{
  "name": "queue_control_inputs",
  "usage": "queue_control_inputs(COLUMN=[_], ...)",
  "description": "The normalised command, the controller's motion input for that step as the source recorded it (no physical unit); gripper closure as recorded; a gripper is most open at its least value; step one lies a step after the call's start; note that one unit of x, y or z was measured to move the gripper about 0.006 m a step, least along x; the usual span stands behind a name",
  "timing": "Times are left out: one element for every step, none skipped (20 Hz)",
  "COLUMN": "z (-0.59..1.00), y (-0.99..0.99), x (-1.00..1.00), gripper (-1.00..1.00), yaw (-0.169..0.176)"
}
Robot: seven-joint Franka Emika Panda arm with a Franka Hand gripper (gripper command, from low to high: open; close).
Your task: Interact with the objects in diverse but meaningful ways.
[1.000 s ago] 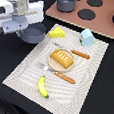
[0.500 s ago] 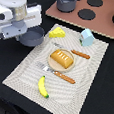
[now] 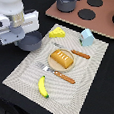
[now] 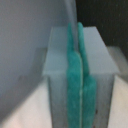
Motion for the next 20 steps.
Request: queue_control_inputs(z=[0.15, 0.13, 0.11, 0.05, 0.04, 0.02, 0.01, 0.04, 0.18, 0.55, 0.96, 1.0, 1.0, 1.0, 1.0, 1.0, 1.0, 1.0, 1.0, 1.0], y=[-0.32, -0.33, -0.33, -0.37, -0.37, -0.39, -0.38, -0.39, -0.37, -0.31, -0.24, -0.26, -0.2, -0.1, -0.05, -0.04, 0.0, 0.03, 0.12, 0.2], x=[0.05, 0.04, 0.03, 0.02, 0.02, 0.0, 0.0, 0.0, 0.0, 0.0, 0.0, 0.0, -0.05, -0.01, -0.01, -0.06, -0.07, -0.07, 0.0, 0.0], gripper=[-1.0, -1.0, -1.0, -1.0, -1.0, -1.0, -1.0, -1.0, -1.0, -1.0, -1.0, -1.0, -1.0, -1.0, -1.0, -1.0, -1.0, -1.0, -1.0, -1.0], yaw=[0.009, 0.007, 0.006, 0.003, 0.003, 0.001, 0.0, 0.0, 0.0, 0.011, 0.032, 0.044, 0.034, 0.032, 0.034, 0.036, 0.04, 0.042, 0.056, 0.065])
